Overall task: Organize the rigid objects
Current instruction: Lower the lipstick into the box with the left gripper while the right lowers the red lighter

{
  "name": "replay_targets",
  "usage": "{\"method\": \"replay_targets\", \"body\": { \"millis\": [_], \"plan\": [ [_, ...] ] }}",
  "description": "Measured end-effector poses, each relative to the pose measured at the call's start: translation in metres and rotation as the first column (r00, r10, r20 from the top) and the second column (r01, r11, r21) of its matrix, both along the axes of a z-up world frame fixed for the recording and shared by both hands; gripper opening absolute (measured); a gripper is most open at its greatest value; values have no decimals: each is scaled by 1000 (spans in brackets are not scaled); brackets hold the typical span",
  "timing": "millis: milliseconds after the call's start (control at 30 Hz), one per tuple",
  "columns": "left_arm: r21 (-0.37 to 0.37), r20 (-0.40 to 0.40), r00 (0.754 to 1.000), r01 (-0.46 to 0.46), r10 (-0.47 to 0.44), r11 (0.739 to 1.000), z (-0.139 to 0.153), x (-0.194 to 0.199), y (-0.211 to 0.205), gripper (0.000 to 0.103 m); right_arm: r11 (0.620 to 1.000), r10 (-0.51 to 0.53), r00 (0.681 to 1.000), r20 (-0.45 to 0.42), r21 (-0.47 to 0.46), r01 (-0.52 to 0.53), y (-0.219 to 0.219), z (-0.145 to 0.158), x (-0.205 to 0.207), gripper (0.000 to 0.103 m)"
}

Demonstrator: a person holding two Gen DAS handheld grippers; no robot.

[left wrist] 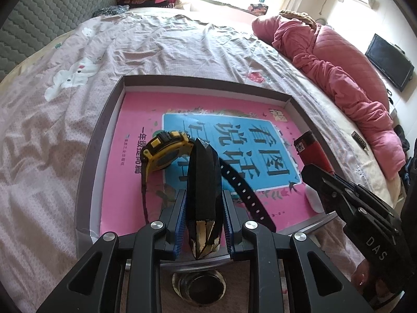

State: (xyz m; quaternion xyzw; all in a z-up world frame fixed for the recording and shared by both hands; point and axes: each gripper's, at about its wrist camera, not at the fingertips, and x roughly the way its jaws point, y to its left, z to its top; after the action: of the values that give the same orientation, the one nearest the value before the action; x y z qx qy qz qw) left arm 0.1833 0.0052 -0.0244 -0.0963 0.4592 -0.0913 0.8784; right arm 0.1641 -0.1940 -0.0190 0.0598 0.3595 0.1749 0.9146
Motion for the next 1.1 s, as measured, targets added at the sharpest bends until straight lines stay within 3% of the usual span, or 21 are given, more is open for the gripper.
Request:
{"method": "replay_targets", "body": {
  "millis": [367,700,1100],
  "plan": [
    [10,-12,1000,6,-6,1000,-5,2,-1,26,999,11,998,-68,-37,-14,6,-19,8,11],
    [20,-18,1000,16,-15,1000,-7,1,-3,26,998,17,997,-79,-65,-22,10,-22,9,11],
    [42,-27,1000,13,-11,999,-7,3,-5,26,985,-12,993,-121,-170,-9,15,-25,11,11]
  ]
}}
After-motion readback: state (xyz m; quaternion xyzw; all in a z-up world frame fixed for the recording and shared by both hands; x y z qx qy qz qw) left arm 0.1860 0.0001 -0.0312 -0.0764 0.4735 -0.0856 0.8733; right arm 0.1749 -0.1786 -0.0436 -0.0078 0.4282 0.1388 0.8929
